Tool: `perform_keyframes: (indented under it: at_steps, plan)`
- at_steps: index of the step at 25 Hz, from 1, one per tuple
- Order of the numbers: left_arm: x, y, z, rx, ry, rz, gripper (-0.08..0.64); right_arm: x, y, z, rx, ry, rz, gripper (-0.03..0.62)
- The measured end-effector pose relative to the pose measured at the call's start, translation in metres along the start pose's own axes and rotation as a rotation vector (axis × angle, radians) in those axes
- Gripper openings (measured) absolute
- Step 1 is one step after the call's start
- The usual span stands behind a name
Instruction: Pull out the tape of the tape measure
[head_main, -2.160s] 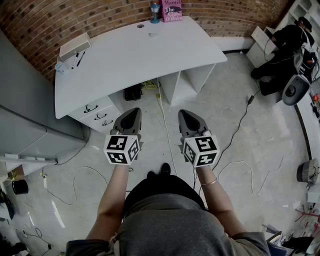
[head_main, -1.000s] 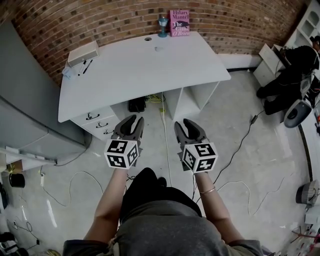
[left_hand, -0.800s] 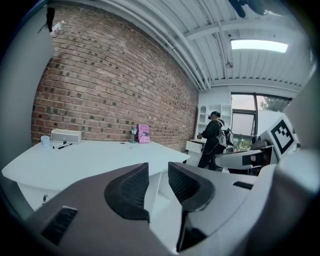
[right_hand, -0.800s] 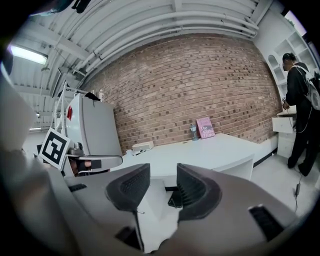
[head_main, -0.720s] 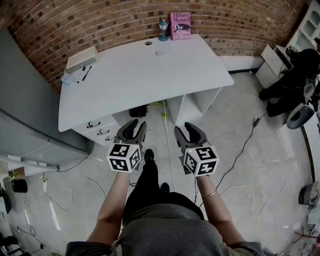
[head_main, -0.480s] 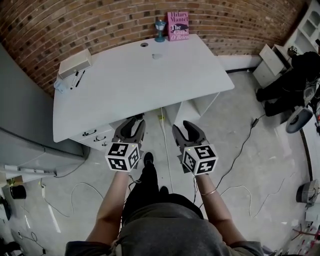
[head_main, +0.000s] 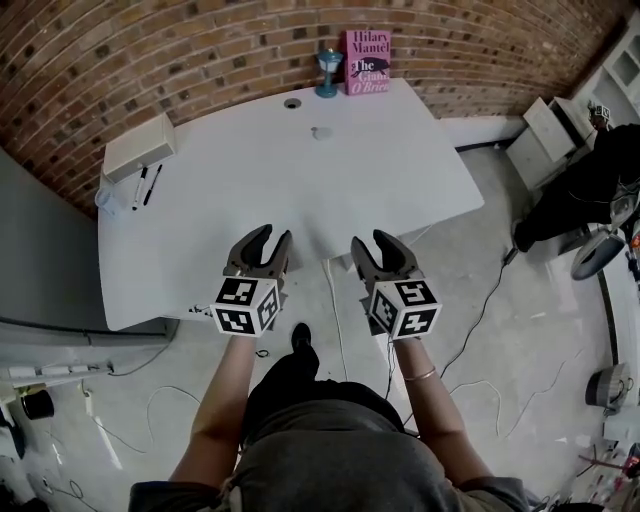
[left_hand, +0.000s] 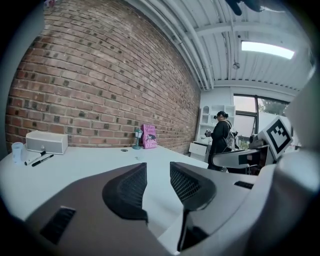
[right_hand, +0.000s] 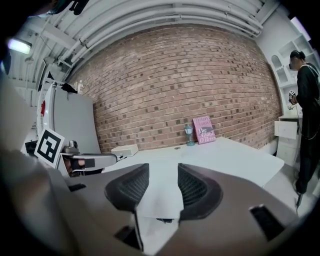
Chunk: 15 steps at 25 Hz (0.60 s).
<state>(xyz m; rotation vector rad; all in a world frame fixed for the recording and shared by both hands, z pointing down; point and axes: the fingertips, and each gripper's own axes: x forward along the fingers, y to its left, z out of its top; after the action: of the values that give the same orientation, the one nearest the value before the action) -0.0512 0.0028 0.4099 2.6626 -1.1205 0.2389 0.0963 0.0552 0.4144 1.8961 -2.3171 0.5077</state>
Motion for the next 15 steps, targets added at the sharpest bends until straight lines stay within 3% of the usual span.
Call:
perform_keyframes:
  at_steps: [15]
  plan:
    - [0.073,0.063,0.024,0.007,0.026,-0.02,0.141,0.088,-0.033,0.025,-0.052,0.044,-0.045,0.167]
